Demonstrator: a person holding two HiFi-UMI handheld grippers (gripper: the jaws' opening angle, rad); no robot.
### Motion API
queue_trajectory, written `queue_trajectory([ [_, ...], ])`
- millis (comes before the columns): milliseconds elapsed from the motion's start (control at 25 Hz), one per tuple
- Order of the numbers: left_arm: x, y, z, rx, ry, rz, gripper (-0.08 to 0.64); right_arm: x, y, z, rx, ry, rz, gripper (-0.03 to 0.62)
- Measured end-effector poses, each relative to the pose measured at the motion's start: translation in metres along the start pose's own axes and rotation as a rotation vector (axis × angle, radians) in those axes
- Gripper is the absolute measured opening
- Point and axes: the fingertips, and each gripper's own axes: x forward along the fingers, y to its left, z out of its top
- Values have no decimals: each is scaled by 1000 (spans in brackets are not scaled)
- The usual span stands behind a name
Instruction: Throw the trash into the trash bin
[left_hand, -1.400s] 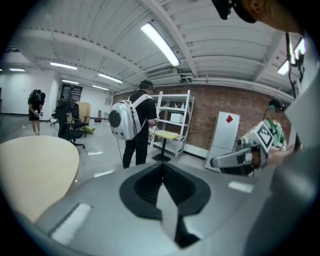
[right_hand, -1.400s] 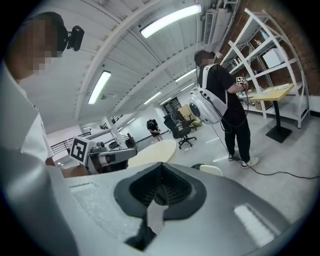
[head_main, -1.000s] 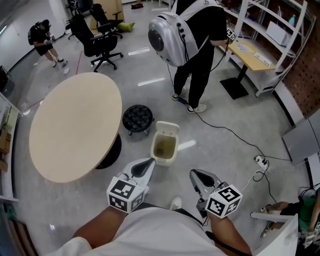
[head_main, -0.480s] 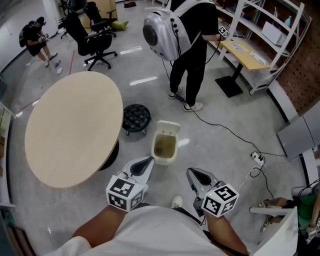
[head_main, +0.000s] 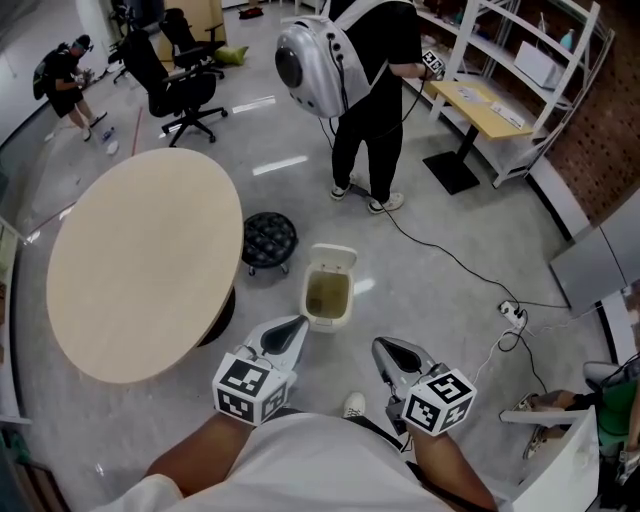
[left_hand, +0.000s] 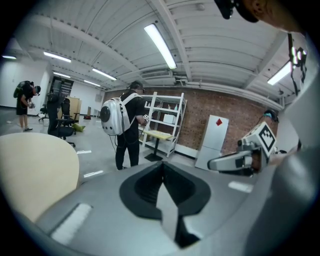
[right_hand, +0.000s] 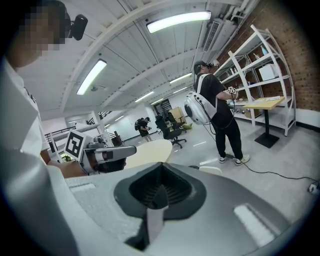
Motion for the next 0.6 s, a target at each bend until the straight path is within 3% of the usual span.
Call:
queue_trajectory([
  [600, -4, -4, 2, 10, -12, 9, 6, -6, -1, -1, -2, -8, -1, 0],
])
